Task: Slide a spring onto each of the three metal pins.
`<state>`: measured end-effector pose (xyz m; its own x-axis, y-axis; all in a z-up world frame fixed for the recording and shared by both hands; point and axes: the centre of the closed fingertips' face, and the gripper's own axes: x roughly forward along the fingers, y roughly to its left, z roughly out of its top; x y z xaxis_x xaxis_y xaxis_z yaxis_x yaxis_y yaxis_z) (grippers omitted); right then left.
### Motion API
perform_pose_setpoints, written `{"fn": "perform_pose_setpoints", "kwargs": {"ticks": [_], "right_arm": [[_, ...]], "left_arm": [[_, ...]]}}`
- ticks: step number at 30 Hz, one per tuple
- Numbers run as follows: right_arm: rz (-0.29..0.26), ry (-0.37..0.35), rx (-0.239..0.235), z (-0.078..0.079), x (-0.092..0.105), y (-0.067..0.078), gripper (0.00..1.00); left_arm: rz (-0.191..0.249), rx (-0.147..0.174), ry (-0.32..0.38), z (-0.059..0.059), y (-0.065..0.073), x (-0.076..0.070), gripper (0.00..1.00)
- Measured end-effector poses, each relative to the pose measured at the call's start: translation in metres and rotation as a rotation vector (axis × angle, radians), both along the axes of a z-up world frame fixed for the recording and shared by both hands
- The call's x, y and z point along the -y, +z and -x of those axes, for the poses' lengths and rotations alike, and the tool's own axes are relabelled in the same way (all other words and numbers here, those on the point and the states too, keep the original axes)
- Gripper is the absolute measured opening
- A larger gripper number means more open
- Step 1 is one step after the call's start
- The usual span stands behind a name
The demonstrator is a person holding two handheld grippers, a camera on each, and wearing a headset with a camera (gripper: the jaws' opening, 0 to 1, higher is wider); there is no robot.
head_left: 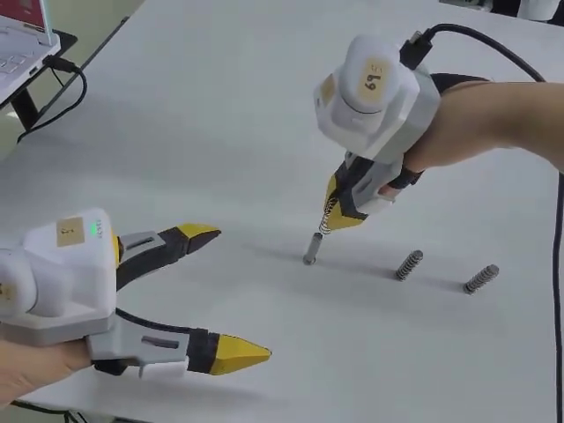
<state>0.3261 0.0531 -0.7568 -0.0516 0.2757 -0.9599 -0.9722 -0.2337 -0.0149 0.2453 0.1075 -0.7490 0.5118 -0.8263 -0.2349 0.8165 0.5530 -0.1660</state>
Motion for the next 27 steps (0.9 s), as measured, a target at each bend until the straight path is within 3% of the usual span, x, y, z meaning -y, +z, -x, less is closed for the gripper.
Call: {"fn": "perform_pose_setpoints", "kwargs": {"ticks": [11, 27], "right_arm": [[0.01, 0.014, 0.004, -0.003, -0.002, -0.014, 0.07], [0.003, 0.018, 0.008, -0.005, -0.003, -0.022, 0.08]], "left_arm": [[0.001, -0.011, 0.017, 0.002, -0.002, -0.006, 0.87], [0.003, -0.022, 0.026, 0.003, -0.005, -0.009, 0.86]]}}
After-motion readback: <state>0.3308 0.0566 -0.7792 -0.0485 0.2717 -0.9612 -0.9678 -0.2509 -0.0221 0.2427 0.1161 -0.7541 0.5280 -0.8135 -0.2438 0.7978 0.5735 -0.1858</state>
